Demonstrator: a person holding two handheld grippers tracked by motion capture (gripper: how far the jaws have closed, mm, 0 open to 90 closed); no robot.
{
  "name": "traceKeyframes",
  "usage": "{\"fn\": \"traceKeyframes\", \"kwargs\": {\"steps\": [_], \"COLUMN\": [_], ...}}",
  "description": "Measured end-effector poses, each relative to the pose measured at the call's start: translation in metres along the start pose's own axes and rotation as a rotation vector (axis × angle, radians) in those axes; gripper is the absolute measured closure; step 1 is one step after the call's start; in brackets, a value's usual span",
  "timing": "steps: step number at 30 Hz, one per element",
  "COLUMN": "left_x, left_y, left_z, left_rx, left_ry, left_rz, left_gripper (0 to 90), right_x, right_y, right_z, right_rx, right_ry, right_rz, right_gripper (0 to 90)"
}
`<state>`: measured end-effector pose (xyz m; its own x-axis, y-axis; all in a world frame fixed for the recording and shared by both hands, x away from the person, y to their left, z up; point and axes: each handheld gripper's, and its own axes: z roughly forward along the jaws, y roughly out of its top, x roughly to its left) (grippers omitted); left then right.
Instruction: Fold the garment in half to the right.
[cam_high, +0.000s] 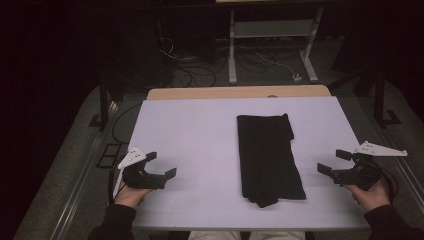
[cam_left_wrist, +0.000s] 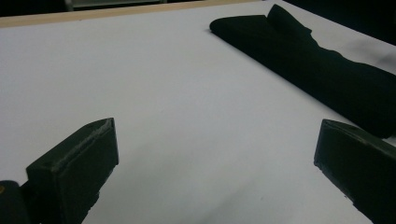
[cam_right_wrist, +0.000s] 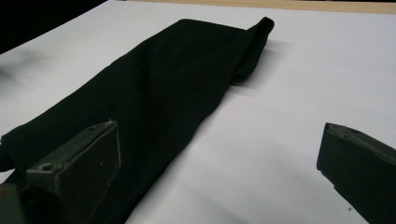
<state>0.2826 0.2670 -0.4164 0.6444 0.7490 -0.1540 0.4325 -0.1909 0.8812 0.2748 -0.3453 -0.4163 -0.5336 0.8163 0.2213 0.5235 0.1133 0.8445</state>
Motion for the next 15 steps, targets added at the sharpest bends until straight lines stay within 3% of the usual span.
{"fn": "traceKeyframes", "kwargs": {"steps": [10, 15], "left_x": [0.015, 0.016], "left_y": [-0.013, -0.013], "left_z": [-0.024, -0.026], "left_rx": [-0.005, 0.005], "left_ry": [0.049, 0.056], "left_rz": [-0.062, -0.063], "left_gripper": [0.0, 0.0], "right_x": [-0.001, -0.004], "right_y": [-0.002, -0.003], "right_z": [-0.001, -0.001], "right_rx": [0.001, -0.003], "right_ry": [-0.002, -0.003], "right_rz": [0.002, 0.013], "right_gripper": [0.0, 0.0]}}
